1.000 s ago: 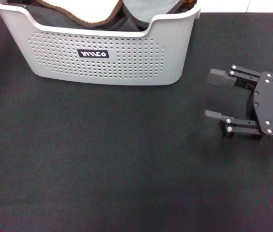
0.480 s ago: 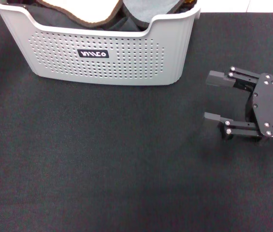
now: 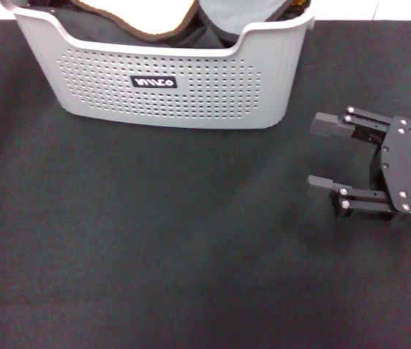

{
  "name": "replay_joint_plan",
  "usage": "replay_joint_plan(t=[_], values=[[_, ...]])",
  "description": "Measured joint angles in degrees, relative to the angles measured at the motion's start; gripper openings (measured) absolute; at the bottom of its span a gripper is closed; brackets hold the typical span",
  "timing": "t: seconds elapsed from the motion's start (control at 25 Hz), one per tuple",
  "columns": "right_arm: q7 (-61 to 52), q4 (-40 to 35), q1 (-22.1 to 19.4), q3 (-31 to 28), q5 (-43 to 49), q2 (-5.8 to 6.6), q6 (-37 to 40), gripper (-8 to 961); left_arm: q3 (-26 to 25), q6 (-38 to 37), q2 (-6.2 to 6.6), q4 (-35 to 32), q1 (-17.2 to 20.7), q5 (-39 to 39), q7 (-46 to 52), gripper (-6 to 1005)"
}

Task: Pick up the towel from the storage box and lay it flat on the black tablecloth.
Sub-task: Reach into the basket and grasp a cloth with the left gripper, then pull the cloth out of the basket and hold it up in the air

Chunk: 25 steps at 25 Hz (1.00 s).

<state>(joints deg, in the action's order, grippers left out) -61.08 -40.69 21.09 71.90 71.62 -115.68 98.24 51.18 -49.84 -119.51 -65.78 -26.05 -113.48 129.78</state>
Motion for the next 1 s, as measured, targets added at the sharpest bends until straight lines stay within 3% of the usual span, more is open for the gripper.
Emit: replay_joint_plan(t=[0.24, 0.6, 1.0], values=[[0.0, 0.5, -0.2, 0.1, 0.0, 0.01, 0.4, 765, 3.2, -0.4, -0.22, -1.4, 1.0, 3.0, -0.5, 604], [0.0, 1.5, -0.3, -0.2, 0.0, 0.02, 1.5, 765, 4.6, -1.4, -0.45, -2.7, 5.8, 21.0, -12.4, 599], [0.0, 1.5, 0.0, -0.3, 0.0, 0.02, 1.6, 765, 8.7, 0.1, -0.41, -1.7, 5.6, 18.1, -12.8, 594]])
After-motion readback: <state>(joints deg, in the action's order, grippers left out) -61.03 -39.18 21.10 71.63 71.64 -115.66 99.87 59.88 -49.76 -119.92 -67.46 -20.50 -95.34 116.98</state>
